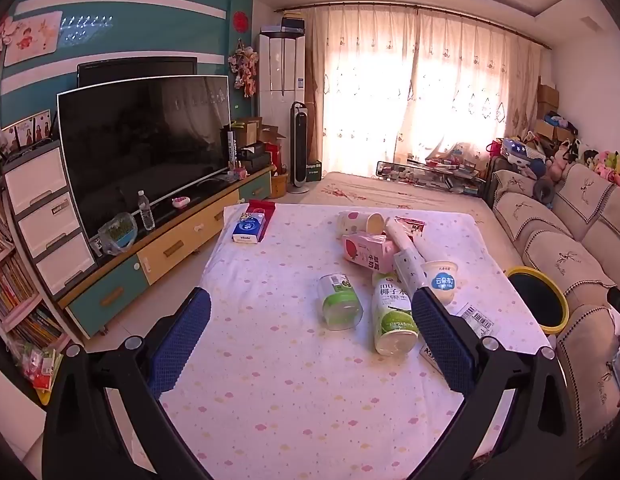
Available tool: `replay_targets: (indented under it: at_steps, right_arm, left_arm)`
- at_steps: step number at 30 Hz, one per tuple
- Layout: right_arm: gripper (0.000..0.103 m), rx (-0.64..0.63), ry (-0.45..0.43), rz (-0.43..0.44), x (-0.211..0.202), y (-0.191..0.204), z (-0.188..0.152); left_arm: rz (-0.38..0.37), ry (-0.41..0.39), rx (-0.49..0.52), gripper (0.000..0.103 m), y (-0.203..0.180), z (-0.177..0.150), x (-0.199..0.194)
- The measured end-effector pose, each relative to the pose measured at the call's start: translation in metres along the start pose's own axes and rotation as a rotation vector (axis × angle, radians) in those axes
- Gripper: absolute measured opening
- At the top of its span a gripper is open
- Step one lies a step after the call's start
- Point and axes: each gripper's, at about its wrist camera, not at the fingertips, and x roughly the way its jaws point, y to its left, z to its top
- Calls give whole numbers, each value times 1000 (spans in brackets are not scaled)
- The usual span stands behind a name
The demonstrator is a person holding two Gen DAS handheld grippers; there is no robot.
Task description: Collect trash
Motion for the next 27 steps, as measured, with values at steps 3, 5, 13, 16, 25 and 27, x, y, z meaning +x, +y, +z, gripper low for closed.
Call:
replay_targets:
  at_steps: [3, 5, 13, 16, 25, 27]
  right_arm:
    - [97, -4, -1, -2, 0, 0, 0]
    - [97, -3, 0, -3, 0, 0, 0]
    - [97, 3, -4, -8, -4, -4, -2]
    - [97, 5, 0, -7, 5, -2, -1]
    - [97, 14, 3, -5, 3, -5, 0]
    - [97, 16, 4, -6, 4, -5, 1]
  left_arm:
    - [-4, 1, 1, 99, 1, 0, -2]
    - [-9, 2, -1, 99, 1, 0, -4]
    - [-12, 7, 9, 99, -4, 2, -8]
    - [-9, 4, 13, 99, -5, 0, -8]
    - [-20, 14, 13, 99, -6, 0, -9]
    - [-19, 15, 13, 99, -6, 0, -9]
